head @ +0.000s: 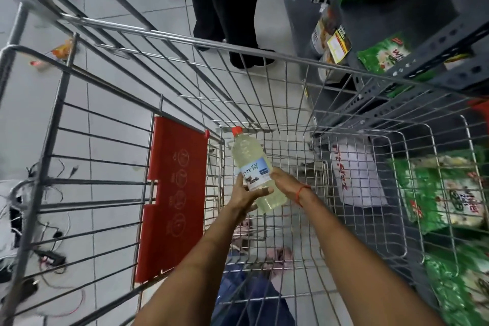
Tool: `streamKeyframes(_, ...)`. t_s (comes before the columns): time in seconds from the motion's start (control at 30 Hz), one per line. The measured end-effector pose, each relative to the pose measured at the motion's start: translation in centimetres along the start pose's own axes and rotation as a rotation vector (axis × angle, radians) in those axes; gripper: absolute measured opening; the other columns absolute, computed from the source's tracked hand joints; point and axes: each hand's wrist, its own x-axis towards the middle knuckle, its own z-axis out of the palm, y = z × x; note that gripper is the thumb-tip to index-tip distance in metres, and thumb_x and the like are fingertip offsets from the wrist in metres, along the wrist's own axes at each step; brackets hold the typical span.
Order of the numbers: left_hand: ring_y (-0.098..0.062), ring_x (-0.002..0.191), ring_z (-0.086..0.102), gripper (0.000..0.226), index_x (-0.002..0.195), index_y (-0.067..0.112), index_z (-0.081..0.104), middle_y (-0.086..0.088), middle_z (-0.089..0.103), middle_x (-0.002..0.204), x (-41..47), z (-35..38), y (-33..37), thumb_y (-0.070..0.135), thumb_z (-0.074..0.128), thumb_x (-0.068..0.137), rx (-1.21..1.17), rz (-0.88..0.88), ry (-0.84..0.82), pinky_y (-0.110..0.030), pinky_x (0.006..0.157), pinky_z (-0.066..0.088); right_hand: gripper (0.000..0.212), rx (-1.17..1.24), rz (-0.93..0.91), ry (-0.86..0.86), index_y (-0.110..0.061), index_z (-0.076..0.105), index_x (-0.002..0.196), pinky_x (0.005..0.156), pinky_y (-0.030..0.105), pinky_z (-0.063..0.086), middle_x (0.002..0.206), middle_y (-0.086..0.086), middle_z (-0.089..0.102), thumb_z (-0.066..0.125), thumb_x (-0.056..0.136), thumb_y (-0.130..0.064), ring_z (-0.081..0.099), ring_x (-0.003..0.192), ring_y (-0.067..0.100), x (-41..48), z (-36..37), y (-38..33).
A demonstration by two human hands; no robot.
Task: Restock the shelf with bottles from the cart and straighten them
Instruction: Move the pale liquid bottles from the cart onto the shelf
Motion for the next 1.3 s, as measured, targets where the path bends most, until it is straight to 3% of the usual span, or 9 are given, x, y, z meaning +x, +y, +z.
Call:
streamKeyframes(0.23,-0.023,0.097,0.062,0.079,0.126,0.028,0.036,-0.003,0.061,0.106,-3.4,1.8,0.2,-0.003,0.078,0.066,0.095,0.069,-0.058,-0.045,0.075,0.055,0.041,0.098,-0.015,-0.212,-0.015,0.045,0.133,0.108,0.051,0.039,0.134,0.014,0.056,0.047,0.093,-0.008,0.053,0.123,0.031,-4.5,-2.2,0.2)
streamKeyframes(0.37,-0.027,0.103,0.061,0.091,0.135,0.031,0.029,-0.002,0.060,0.110,-7.4,3.7,1.5,-0.003,0.079,0.066,0.154,0.164,-0.106,-0.054,0.086,0.053,0.055,0.118,-0.028,-0.168,-0.014,0.039,0.138,0.111,0.046,0.036,0.142,0.011,0.049,0.057,0.088,-0.005,0.046,0.130,0.029,-9.4,-4.3,-0.1)
streamKeyframes(0.53,-0.003,0.083,0.069,0.081,0.121,0.038,0.035,0.008,0.060,0.107,-13.4,6.4,3.9,-0.007,0.076,0.067,0.211,0.312,-0.176,-0.022,0.059,0.058,0.066,0.282,-0.131,-0.101,-0.020,0.029,0.143,0.104,0.043,0.043,0.148,0.005,0.042,0.062,0.086,-0.006,0.047,0.128,0.023,-17.0,-6.4,-0.8)
streamKeyframes(0.67,-0.023,0.105,0.062,0.099,0.141,0.032,0.024,-0.001,0.054,0.122,-17.9,9.0,5.9,-0.009,0.075,0.067,0.286,0.423,-0.239,-0.032,0.075,0.058,0.067,0.307,-0.253,0.002,-0.017,0.027,0.143,0.107,0.043,0.040,0.148,0.008,0.042,0.060,0.087,-0.001,0.047,0.126,0.022,-22.9,-7.9,-1.6)
streamKeyframes(0.83,0.002,0.088,0.068,0.103,0.144,0.034,0.018,0.019,0.052,0.117,-22.2,13.7,9.1,-0.011,0.073,0.070,0.477,0.615,-0.412,-0.016,0.065,0.055,0.063,0.470,-0.457,0.205,-0.015,0.032,0.141,0.071,0.024,0.055,0.140,0.011,0.048,0.057,0.087,0.006,0.056,0.111,0.020,-31.1,-9.8,-1.3)
streamKeyframes(0.97,0.006,0.094,0.064,0.097,0.143,0.033,0.026,0.021,0.056,0.118,-25.5,19.5,11.4,-0.008,0.075,0.069,0.675,0.770,-0.551,-0.015,0.071,0.055,0.068,0.547,-0.634,0.502,-0.007,0.028,0.143,0.093,0.032,0.051,0.141,0.015,0.046,0.056,0.085,0.014,0.049,0.125,0.027,-36.9,-11.0,0.0)
streamKeyframes(1.03,-0.002,0.110,0.059,0.099,0.142,0.035,0.024,0.015,0.053,0.131,-26.8,22.8,11.9,-0.006,0.077,0.069,0.749,0.842,-0.638,-0.025,0.086,0.055,0.069,0.560,-0.699,0.627,-0.007,0.028,0.143,0.091,0.021,0.051,0.140,0.012,0.046,0.056,0.084,0.015,0.049,0.122,0.021,-39.5,-11.9,1.3)
streamKeyframes(1.17,-0.021,0.126,0.051,0.104,0.136,0.043,0.023,-0.005,0.048,0.142,-28.1,29.3,11.4,-0.007,0.079,0.064,0.850,0.968,-0.735,-0.043,0.102,0.048,0.068,0.606,-0.730,0.843,-0.004,0.031,0.139,0.096,0.026,0.049,0.144,0.017,0.042,0.059,0.081,0.016,0.048,0.120,0.017,-43.3,-14.7,4.5)
streamKeyframes(1.3,-0.014,0.129,0.048,0.110,0.148,0.017,0.016,0.000,0.044,0.145,-27.8,35.6,10.0,-0.001,0.081,0.063,1.040,1.078,-0.835,-0.036,0.107,0.044,0.072,0.561,-0.717,1.057,-0.001,0.028,0.141,0.094,0.016,0.048,0.138,0.015,0.046,0.061,0.079,0.017,0.051,0.116,0.011,-45.3,-17.1,8.0)
